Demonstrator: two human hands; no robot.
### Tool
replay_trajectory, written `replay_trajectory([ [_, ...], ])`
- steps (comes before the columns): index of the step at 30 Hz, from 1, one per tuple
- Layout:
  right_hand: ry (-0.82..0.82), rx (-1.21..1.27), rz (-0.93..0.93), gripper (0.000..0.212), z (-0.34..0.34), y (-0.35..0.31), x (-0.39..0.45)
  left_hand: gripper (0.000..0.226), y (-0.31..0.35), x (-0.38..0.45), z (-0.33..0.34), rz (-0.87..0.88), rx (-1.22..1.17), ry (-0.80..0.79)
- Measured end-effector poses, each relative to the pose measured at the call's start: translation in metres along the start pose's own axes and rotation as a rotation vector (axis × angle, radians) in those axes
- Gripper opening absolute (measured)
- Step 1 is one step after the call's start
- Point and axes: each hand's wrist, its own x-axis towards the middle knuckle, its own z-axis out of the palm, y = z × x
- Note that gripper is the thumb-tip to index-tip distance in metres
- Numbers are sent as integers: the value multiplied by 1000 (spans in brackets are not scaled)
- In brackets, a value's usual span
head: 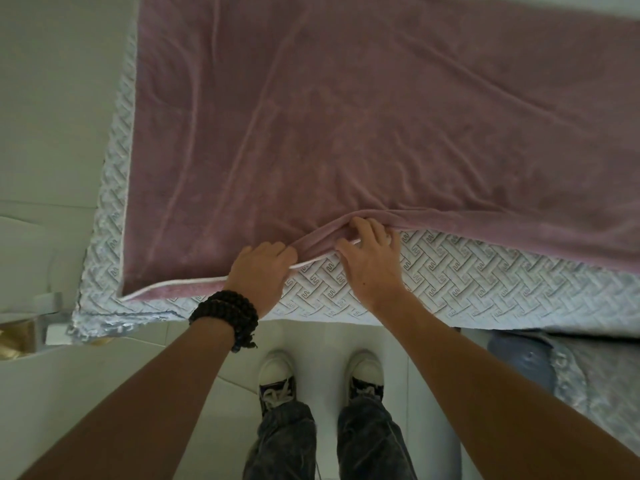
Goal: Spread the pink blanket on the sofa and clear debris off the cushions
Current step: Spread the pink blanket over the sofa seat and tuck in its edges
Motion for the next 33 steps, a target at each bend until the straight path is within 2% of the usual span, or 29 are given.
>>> replay_trajectory([
  [5, 60, -23, -19, 29, -1, -3, -16, 7, -2, -18, 0, 33, -263, -83],
  [8, 62, -26, -32, 21, -5, -6, -19, 9, -3, -22, 0, 22, -302, -80],
  [10, 31, -3, -29, 19, -4, -8, -28, 7, -5, -27, 0, 51, -284, -101],
  [12, -62, 13, -66, 22, 0, -10, -46, 2, -7, -33, 4, 75, -217, -190],
  [15, -239, 130, -27, 27, 6, -8, -74, 19, -5, -41, 13, 10, -81, -382],
  [17, -256, 200, 2, 27, 10, -8, -83, 29, -2, -44, 19, -53, -37, -387],
  [21, -143, 291, 37, 22, 12, -1, -98, 23, 7, -46, 22, -92, -38, -342],
  [24, -85, 273, 106, 23, 5, 17, -112, 18, 20, -43, 16, -83, -80, -332],
  [29, 28, 257, 260, 28, -15, 67, -120, 8, 72, -9, 12, 45, -163, -289],
  [33, 131, 212, 387, 32, -26, 117, -117, 17, 128, 25, 22, 155, -232, -192],
])
